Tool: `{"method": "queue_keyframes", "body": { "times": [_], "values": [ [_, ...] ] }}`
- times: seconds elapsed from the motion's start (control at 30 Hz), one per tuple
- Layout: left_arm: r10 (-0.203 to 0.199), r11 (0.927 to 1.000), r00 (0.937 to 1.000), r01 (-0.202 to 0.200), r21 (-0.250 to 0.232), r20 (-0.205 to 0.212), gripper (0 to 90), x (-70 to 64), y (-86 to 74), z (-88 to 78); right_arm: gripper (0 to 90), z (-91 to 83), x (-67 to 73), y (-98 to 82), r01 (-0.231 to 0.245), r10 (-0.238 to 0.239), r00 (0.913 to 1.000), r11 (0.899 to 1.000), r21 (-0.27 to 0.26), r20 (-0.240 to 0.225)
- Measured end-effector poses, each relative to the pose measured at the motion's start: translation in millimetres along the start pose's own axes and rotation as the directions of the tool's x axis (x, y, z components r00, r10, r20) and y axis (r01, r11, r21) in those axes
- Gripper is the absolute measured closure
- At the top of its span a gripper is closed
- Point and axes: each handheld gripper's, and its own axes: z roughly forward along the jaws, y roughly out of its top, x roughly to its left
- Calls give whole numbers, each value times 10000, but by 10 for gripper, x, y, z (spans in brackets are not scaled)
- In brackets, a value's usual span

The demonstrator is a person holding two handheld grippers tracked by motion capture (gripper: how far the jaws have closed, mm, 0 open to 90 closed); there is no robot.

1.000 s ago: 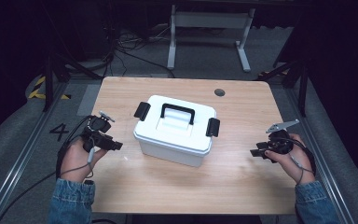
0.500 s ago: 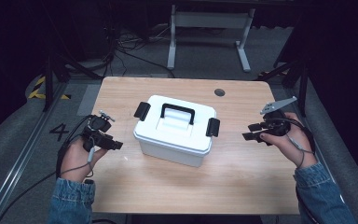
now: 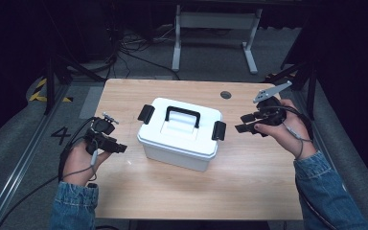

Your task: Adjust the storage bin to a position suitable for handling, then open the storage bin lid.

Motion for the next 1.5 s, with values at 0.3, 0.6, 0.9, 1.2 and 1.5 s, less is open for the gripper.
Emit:
{"method": "queue_keyframes", "body": {
  "times": [0.3, 0.6, 0.9, 1.2, 1.5],
  "values": [
    [-118, 9999, 9999, 118, -67, 41, 471, 5, -13, -15, 520, 143, 56, 296, 251, -252, 9969, 9997, -26, -744],
    [-115, 9999, 9999, 115, -96, 29, 472, 14, -29, -24, 510, 299, 106, 521, 433, -419, 9949, 9990, 140, -917],
    [-80, 10000, 9999, 80, -38, 67, 472, 12, -16, -9, 469, 517, 152, 759, 569, -547, 9912, 9983, 144, -1208],
    [-34, 10000, 10000, 35, -79, 64, 471, 25, -19, -12, 466, 823, 185, 967, 740, -663, 9878, 9960, 496, -1408],
    [-18, 10000, 10000, 19, -74, 96, 470, 26, -8, -3, 488, 1082, 222, 1077, 990, -877, 9823, 9932, 607, -1657]
  ]
}}
